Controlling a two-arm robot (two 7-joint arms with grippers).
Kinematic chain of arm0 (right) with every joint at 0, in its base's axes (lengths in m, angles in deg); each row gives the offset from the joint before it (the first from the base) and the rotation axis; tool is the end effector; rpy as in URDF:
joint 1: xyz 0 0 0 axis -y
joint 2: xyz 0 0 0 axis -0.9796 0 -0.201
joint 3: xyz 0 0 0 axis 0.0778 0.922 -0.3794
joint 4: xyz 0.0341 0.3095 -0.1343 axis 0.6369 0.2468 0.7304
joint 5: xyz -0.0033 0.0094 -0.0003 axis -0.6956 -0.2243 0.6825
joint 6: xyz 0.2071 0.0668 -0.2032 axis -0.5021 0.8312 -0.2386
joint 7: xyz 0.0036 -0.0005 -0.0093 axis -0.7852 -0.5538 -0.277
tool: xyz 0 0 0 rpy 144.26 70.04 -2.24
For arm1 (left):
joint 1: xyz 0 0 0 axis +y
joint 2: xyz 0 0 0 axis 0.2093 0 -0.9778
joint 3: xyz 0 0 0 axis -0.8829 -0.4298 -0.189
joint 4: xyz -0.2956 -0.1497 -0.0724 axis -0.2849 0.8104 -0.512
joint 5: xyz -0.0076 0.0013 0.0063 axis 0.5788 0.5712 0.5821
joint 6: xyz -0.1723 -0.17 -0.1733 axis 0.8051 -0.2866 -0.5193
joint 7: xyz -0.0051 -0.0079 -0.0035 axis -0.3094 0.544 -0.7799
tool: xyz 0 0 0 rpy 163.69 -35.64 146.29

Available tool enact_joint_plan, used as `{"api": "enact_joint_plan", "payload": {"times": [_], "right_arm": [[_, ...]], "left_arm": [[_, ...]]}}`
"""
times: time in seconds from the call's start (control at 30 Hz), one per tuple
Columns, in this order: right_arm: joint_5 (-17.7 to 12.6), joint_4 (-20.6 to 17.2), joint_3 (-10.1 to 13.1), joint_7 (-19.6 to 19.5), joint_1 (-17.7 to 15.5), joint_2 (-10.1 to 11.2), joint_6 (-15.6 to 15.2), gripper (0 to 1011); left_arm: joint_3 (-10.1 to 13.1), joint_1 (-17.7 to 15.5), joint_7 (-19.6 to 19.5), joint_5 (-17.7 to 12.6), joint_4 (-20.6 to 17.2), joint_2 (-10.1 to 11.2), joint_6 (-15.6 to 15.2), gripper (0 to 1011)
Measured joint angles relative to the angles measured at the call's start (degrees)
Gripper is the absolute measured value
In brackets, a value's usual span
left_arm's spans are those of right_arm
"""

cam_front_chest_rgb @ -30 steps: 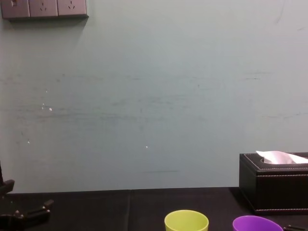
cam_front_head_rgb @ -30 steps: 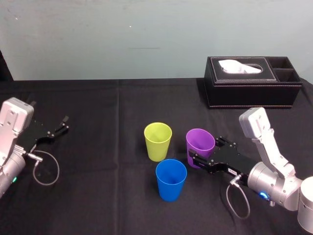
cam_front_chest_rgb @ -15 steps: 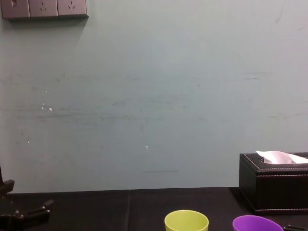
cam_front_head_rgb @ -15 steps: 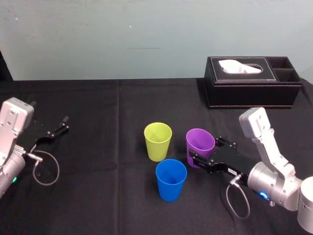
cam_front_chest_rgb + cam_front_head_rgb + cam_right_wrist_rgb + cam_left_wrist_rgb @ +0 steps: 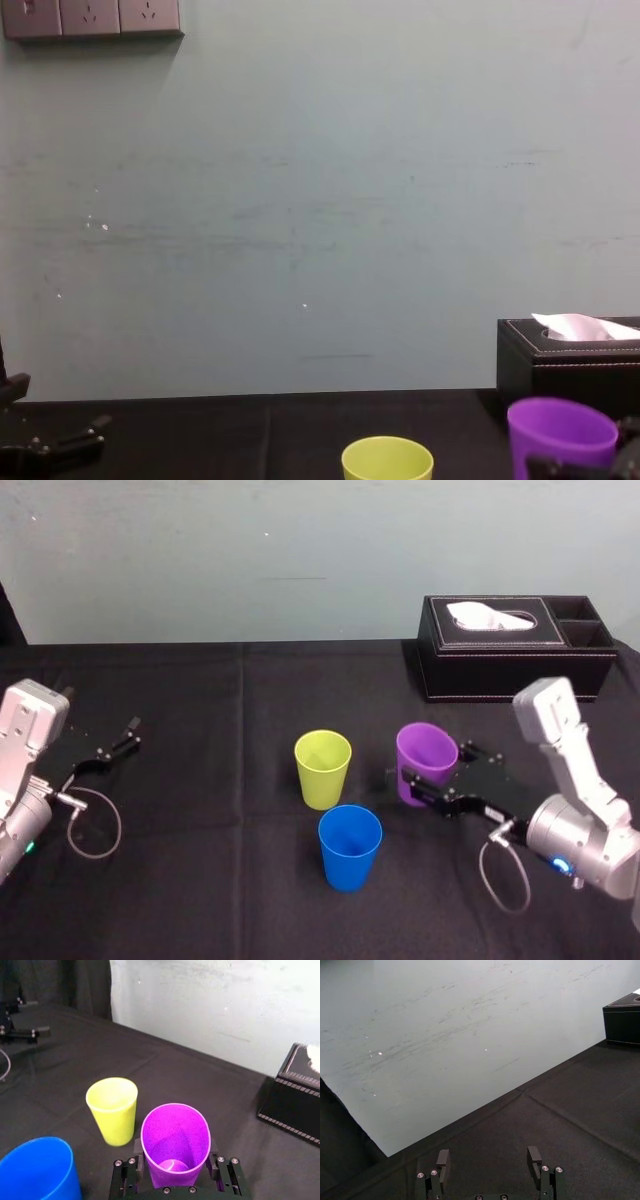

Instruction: Stack the three plastic cups sequentially using one hand.

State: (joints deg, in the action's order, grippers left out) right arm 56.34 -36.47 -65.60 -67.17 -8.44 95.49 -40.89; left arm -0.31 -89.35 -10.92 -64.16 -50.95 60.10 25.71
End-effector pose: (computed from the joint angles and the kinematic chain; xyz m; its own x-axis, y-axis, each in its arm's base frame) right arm 0.3236 -0.0794 -0.3070 0.5815 -0.8056 0.1134 0.8010 0.5425 -0.2532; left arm 0.3556 0.1135 -0.3396 0.2921 0.8803 0.3738 -0.9553 0.2872 0.0703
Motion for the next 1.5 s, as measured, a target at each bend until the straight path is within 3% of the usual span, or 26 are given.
{"api": "enact_joint_plan", "payload": {"times": [0.37,0.6,1.07,1.5], "right_arm": [[-1.3,-6.3,1.1,0.7,1.4,1.7,-2.8,722],[-1.6,-8.5,-0.8,1.2,4.4,1.5,-4.0,722],[0.3,-6.4,-5.9,1.1,8.9,-1.1,-5.2,722],[1.4,-4.6,-7.9,1.2,9.7,-2.2,-5.2,722]], "left_arm": [[0.0,0.0,0.0,0.0,0.0,0.0,0.0,1010],[0.0,0.0,0.0,0.0,0.0,0.0,0.0,1010],[0.0,0.0,0.0,0.0,0.0,0.0,0.0,1010],[0.0,0.0,0.0,0.0,0.0,0.0,0.0,1010]]}}
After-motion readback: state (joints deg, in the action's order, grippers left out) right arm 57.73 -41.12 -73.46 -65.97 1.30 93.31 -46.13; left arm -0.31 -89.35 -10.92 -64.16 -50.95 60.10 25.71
